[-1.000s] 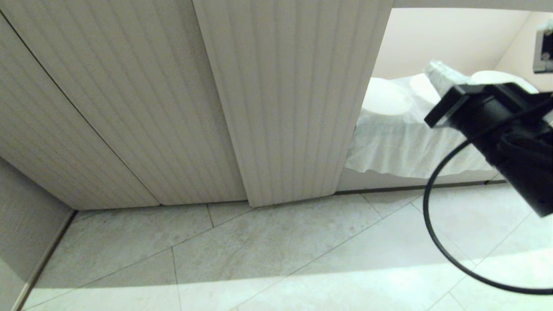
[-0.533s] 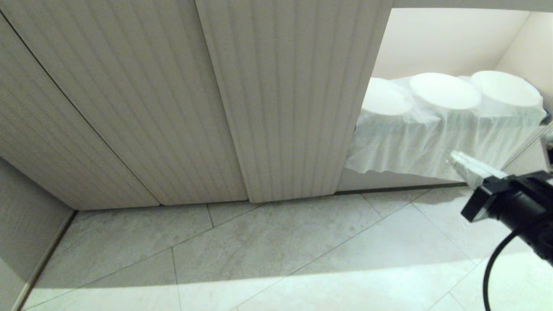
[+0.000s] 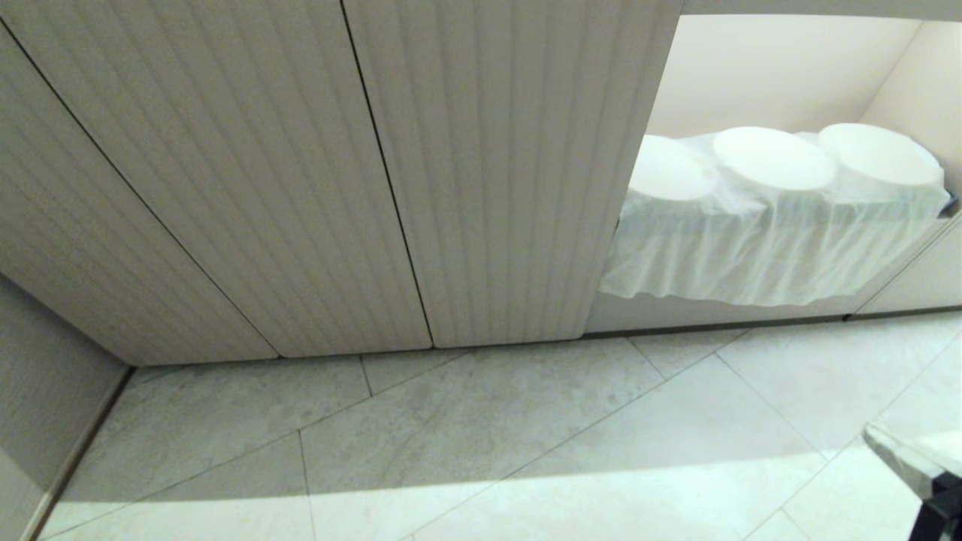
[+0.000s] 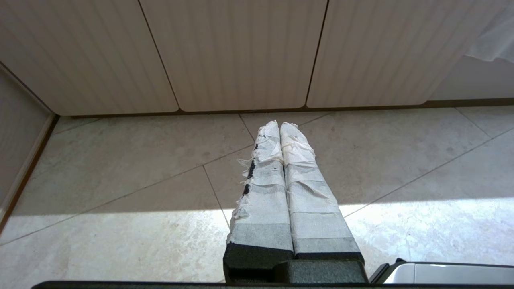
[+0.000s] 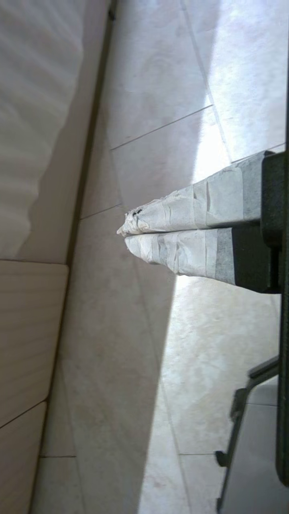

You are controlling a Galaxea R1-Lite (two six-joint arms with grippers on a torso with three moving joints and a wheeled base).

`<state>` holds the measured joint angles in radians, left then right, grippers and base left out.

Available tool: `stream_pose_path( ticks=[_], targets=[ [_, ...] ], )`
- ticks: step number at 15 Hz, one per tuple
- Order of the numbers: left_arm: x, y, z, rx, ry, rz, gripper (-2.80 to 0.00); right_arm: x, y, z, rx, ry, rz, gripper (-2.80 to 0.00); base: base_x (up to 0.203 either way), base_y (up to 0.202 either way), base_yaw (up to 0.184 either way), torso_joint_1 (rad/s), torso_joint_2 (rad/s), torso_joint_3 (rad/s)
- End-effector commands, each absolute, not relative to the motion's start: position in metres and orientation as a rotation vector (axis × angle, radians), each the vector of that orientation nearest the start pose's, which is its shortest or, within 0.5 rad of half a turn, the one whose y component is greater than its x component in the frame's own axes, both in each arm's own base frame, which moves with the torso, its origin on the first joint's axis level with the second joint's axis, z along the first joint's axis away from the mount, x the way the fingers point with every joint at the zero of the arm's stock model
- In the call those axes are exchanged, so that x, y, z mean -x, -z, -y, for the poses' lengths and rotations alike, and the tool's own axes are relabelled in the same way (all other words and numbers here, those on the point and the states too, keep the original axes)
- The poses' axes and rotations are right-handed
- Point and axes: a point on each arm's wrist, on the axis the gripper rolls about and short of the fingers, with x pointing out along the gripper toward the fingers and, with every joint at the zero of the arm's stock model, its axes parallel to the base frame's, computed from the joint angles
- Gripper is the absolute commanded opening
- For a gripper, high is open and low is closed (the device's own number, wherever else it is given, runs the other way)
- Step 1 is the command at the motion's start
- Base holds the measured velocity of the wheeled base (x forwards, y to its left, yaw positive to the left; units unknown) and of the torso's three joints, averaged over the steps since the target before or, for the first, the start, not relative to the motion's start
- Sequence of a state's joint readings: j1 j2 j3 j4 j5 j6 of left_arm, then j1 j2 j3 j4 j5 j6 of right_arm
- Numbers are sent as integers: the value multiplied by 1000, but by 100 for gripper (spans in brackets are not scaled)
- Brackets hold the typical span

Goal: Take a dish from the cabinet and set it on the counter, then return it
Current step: Close the cabinet door

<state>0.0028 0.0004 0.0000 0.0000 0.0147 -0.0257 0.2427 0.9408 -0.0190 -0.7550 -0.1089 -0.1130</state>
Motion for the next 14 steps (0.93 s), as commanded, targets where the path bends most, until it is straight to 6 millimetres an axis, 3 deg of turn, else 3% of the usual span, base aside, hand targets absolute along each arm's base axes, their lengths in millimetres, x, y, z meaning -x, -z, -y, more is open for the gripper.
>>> stream_pose_path(
  ticks=[1, 9, 14],
  targets=[
    [23, -75, 0, 26, -18, 0, -280, -67, -129, -10, 133, -106, -122, -280, 0, 0, 0, 0, 0, 0],
    [23, -75, 0, 26, -17, 0, -280, -8, -98, 1, 138, -67, -143, -280, 0, 0, 0, 0, 0, 0],
    [23, -75, 0, 26, -18, 0, -280, 0, -91, 1, 117, 33, -146, -280, 0, 0, 0, 0, 0, 0]
  ],
)
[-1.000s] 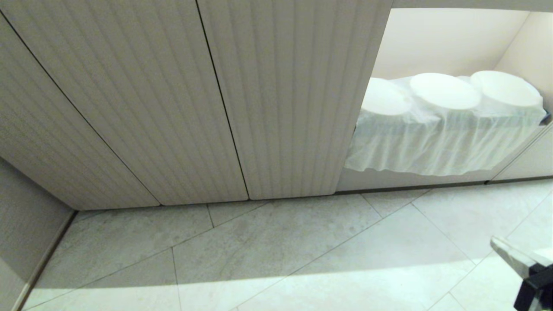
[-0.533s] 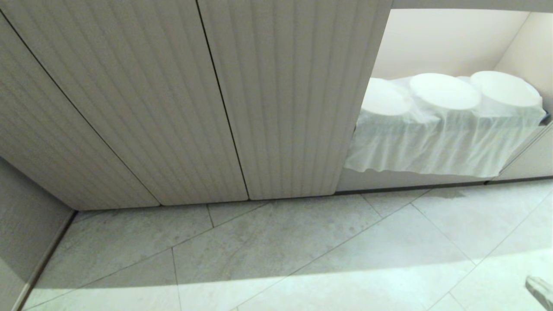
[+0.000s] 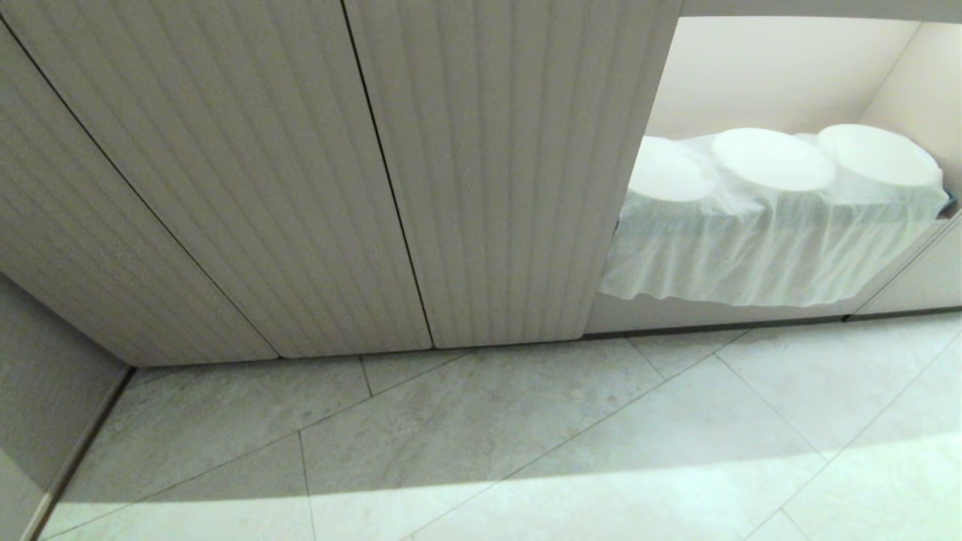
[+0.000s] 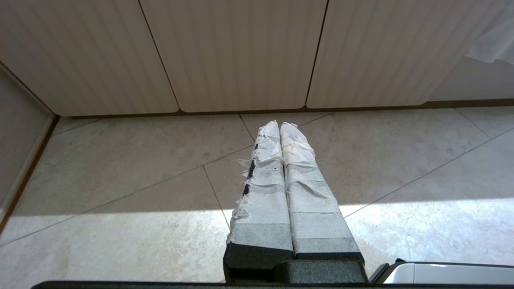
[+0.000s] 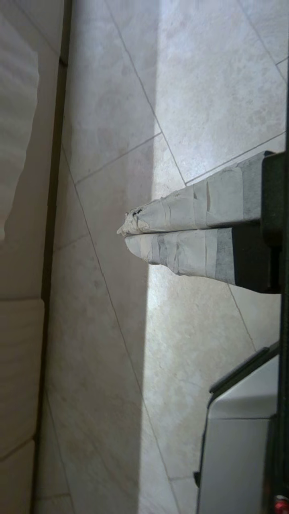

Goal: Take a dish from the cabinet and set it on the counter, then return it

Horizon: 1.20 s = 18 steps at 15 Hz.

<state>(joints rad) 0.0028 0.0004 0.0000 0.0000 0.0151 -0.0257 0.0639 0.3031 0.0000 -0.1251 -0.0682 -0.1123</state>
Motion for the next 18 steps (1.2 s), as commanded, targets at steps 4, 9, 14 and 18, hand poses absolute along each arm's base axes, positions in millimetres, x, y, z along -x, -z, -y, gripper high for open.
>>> stream_pose_path(
  ticks=[4, 9, 14, 18],
  targets=[
    [23, -75, 0, 26, -18, 0, -280, 7, -83, 0, 108, 15, -151, -280, 0, 0, 0, 0, 0, 0],
    [23, -75, 0, 26, -18, 0, -280, 23, -75, 0, 111, 0, -5, -280, 0, 0, 0, 0, 0, 0],
    [23, -75, 0, 26, -18, 0, -280, 23, -75, 0, 109, -2, -4, -280, 0, 0, 0, 0, 0, 0],
    [23, -75, 0, 26, -18, 0, -280, 23, -75, 0, 104, -3, -3, -280, 0, 0, 0, 0, 0, 0]
  ],
)
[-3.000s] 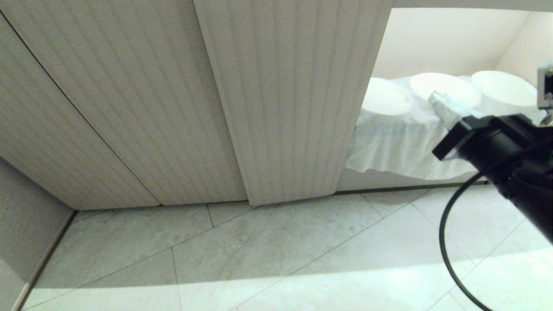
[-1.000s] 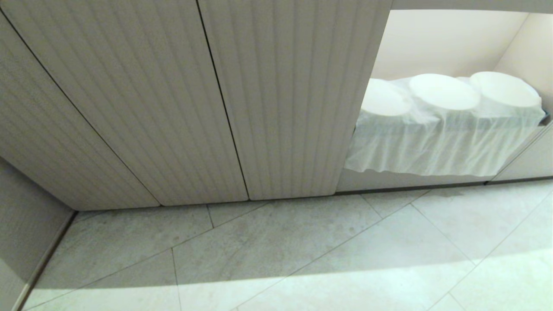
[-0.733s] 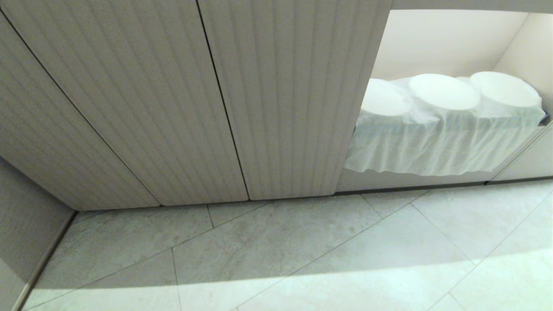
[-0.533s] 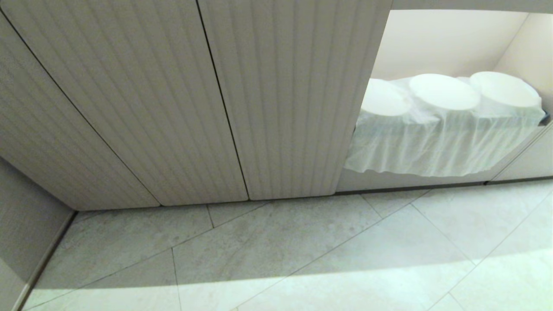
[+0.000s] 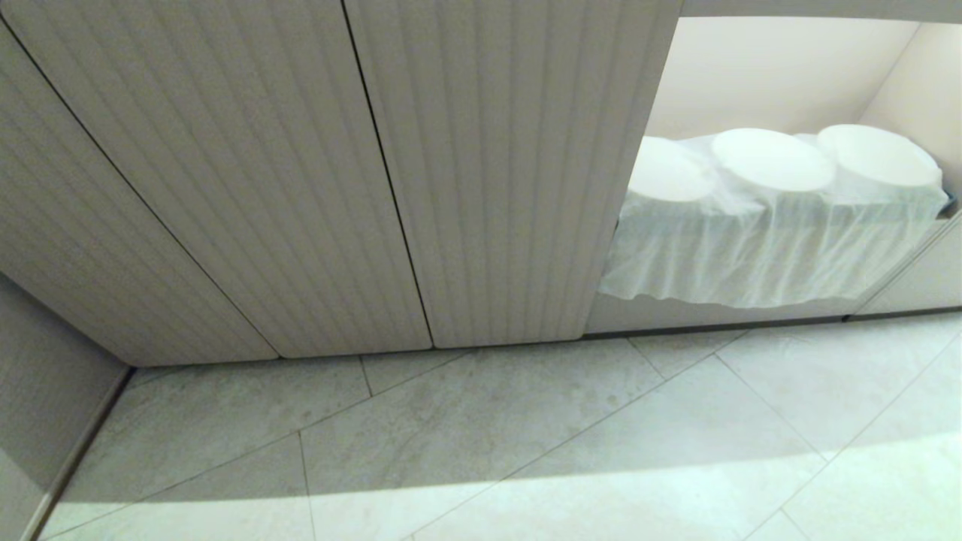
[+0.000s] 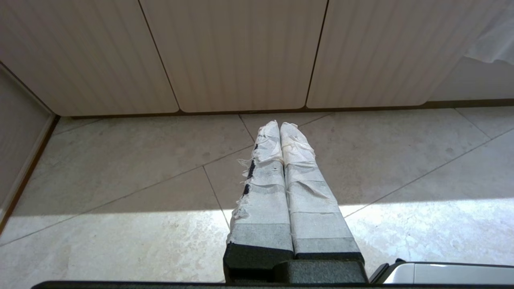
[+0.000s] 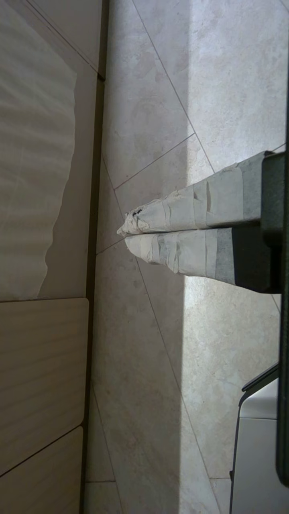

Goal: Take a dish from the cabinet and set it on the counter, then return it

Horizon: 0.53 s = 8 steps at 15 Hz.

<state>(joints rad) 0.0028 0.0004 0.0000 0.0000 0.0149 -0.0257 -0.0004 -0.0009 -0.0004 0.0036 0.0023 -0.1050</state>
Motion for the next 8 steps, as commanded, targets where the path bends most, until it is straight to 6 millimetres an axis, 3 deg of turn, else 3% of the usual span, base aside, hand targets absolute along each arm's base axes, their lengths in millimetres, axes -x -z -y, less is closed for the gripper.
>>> stream_pose_path(
  ticks=[1, 8],
  targets=[
    [23, -75, 0, 26, -18, 0, -280, 23, -75, 0, 103, -2, -3, -280, 0, 0, 0, 0, 0, 0],
    [23, -75, 0, 26, -18, 0, -280, 23, -75, 0, 106, -2, -5, -280, 0, 0, 0, 0, 0, 0]
  ],
)
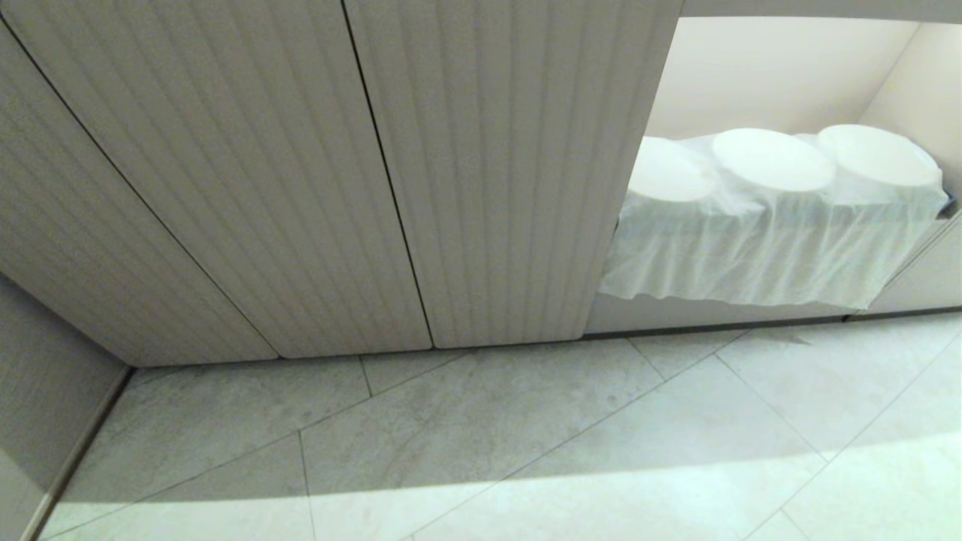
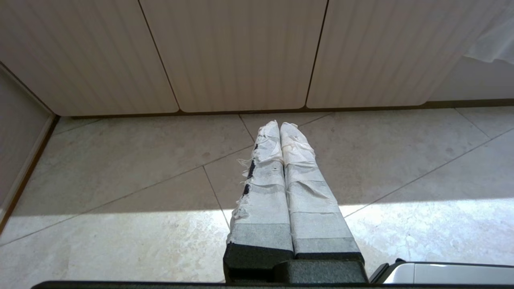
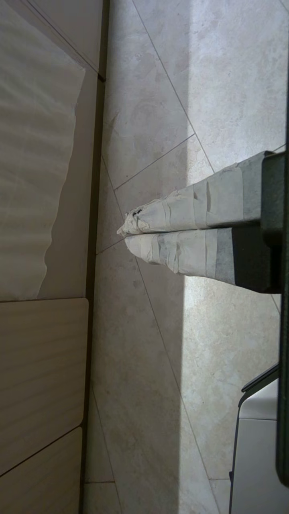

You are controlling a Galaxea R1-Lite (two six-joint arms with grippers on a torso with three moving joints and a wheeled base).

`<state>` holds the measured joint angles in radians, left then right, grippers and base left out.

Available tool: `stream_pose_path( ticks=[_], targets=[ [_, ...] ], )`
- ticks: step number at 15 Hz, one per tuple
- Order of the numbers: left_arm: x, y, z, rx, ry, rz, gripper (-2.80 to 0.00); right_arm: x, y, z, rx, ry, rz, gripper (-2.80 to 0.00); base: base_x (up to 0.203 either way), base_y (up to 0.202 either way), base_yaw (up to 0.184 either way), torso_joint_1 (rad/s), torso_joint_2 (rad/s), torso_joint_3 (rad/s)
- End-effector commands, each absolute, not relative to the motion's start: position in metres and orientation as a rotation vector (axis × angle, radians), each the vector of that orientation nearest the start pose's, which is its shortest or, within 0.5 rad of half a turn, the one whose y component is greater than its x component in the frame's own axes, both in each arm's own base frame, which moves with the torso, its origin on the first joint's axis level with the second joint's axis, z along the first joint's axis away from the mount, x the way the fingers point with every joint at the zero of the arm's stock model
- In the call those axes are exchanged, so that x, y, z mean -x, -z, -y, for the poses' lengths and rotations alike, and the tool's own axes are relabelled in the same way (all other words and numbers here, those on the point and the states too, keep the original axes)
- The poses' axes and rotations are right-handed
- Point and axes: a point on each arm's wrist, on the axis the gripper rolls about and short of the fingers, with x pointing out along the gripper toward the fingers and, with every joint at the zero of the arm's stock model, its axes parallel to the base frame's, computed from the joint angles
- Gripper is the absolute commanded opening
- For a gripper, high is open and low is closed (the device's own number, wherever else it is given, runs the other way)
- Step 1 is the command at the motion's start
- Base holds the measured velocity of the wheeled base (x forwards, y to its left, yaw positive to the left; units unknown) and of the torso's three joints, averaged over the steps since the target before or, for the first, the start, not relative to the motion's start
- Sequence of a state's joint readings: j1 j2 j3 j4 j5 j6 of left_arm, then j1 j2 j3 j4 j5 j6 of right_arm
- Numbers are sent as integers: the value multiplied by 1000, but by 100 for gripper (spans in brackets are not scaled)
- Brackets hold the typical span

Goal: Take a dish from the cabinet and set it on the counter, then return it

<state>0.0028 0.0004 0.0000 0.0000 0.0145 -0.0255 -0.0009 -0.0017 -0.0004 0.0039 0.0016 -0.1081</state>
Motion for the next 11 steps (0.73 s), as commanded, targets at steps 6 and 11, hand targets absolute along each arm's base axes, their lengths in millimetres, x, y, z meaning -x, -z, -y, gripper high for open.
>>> stream_pose_path(
  ticks=[6, 11],
  targets=[
    [23, -75, 0, 26, -18, 0, -280, 23, -75, 0, 101, -2, -3, -280, 0, 0, 0, 0, 0, 0],
    [23, -75, 0, 26, -18, 0, -280, 23, -75, 0, 86, -2, -3, -280, 0, 0, 0, 0, 0, 0]
  ],
)
